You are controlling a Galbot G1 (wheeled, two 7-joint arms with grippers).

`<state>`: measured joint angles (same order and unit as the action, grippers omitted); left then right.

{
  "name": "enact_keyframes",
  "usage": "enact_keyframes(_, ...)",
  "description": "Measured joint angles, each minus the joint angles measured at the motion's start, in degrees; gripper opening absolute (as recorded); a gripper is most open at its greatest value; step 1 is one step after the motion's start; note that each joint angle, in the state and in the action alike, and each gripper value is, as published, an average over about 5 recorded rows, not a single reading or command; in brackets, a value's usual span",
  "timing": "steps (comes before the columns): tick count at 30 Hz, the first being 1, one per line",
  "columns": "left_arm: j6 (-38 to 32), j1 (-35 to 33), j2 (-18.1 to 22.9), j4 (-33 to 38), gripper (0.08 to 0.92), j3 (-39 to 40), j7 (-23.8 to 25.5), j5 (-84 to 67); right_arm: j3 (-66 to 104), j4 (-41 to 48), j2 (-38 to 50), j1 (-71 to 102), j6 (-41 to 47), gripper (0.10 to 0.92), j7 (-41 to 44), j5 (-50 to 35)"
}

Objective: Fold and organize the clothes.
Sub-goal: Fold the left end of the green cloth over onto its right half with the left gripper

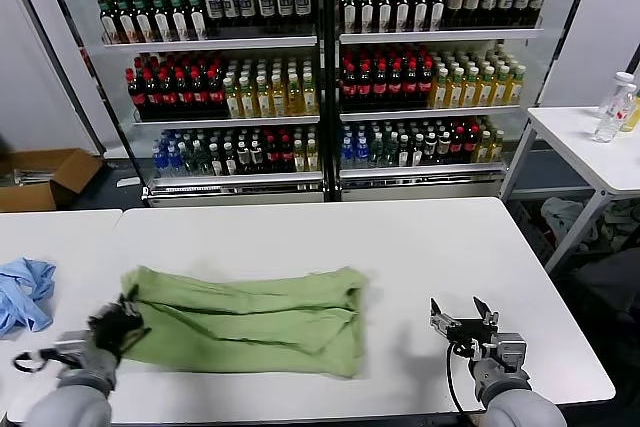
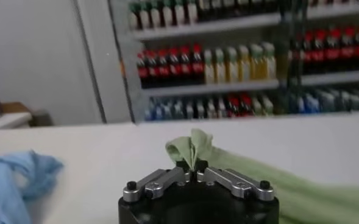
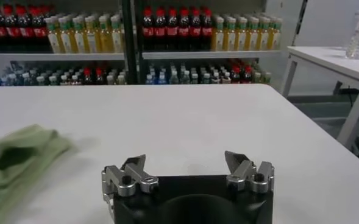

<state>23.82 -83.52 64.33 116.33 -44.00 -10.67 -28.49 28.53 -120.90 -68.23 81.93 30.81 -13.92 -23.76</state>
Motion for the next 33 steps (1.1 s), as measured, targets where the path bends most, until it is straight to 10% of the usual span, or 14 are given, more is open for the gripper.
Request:
enact_keyframes(25,0.5,8.7,12.2,2.4,0.103,22.5,-2.4,-28.1,1.7,-0.8,1.0,0.6,-0.2,0.823,0.3,-0.7)
enact_keyframes(33,-0.3,10.0,12.5,-0.1,0.280,30.0,0.0,-18.7,1.2,-0.3,1.2,0.1,-0.3,0.823,0.3,-0.8)
